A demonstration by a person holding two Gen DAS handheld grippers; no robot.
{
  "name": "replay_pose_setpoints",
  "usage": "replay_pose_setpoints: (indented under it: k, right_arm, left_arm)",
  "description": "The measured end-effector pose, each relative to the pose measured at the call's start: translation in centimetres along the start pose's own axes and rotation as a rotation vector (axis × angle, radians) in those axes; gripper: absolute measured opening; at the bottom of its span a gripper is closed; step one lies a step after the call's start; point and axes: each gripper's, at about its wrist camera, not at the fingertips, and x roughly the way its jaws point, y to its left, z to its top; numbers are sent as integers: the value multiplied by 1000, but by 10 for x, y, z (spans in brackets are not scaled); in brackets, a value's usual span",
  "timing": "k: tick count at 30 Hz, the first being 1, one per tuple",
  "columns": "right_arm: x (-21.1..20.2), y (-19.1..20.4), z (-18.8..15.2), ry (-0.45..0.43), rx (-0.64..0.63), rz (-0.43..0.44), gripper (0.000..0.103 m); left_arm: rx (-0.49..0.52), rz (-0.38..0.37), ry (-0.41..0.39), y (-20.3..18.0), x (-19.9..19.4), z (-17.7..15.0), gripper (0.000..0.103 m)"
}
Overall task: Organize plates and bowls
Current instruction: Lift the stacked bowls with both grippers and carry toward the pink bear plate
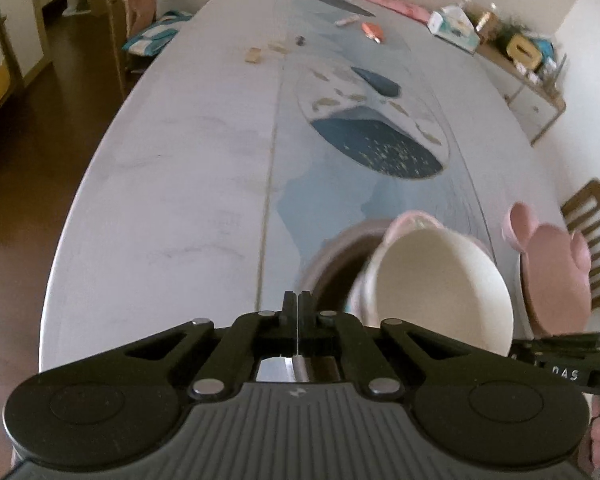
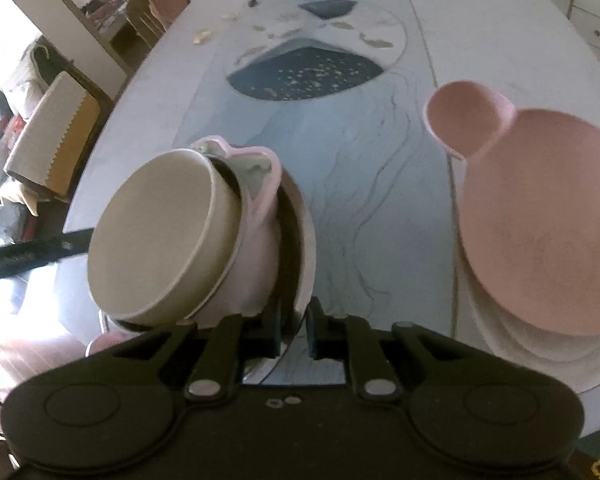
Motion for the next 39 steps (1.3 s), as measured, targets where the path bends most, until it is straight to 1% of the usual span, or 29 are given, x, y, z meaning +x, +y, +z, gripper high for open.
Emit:
replay_pose_setpoints:
  k: [3, 4, 5, 7, 9, 10, 11, 13, 17, 19, 20, 21, 23, 25, 27, 28, 29, 34, 39]
  right_arm:
    - [3, -3, 0, 18, 7, 12, 12]
    - [4, -4, 2, 20, 5, 15, 12]
    - [4, -4, 3, 22, 6, 18, 12]
    - [6, -7, 4, 30, 15, 22, 12]
    - [7, -6, 5, 33, 11, 23, 12]
    - [6, -7, 5, 34, 12, 26, 12]
    - [7, -8, 6, 36, 12, 28, 12]
    - [7, -10, 6, 37, 17, 31, 12]
    - [9, -12, 8, 42, 21, 33, 12]
    - [9, -13, 8, 45, 23, 35, 12]
    - [8, -13, 7, 45, 23, 36, 12]
    - [7, -13, 7, 45, 25, 38, 11]
    - [8, -13, 7, 45, 25, 39, 11]
    - [8, -13, 7, 45, 23, 39, 11]
    - [8, -14, 7, 45, 23, 40, 11]
    - [8, -14, 7, 45, 22, 39, 11]
    - [8, -13, 7, 44, 18, 38, 11]
    - [8, -12, 7, 45, 10, 37, 11]
    - [4, -11, 6, 27, -2, 42, 11]
  left_arm:
    - [-23, -44, 9, 15, -1, 1, 1]
    - [-28, -58, 13, 17, 0, 0, 2]
    - [-29, -72, 20, 19, 0, 0, 6]
    - [-24, -95, 36, 20, 3, -2, 19]
    - [-19, -103, 43, 19, 7, -4, 51]
    - [-19, -100, 39, 19, 8, -5, 57]
    - [-18, -92, 35, 18, 9, -6, 59]
    - [-10, -73, 50, 17, 14, -8, 59]
    - [25, -71, 81, 13, 22, -14, 57]
    - [24, -70, 98, 12, 27, -15, 47]
    - [16, -70, 107, 12, 31, -16, 37]
    - [7, -68, 114, 13, 34, -16, 33]
    - [-17, -82, 125, 15, 38, -17, 31]
    - [-24, -93, 128, 15, 40, -17, 25]
    - [-29, -113, 128, 13, 40, -17, 13]
    - [-27, -115, 128, 11, 40, -17, 11]
    - [-24, -112, 125, 9, 41, -16, 9]
    - [-46, -90, 112, 5, 39, -18, 8]
    - [-37, -75, 93, -2, 31, -18, 8]
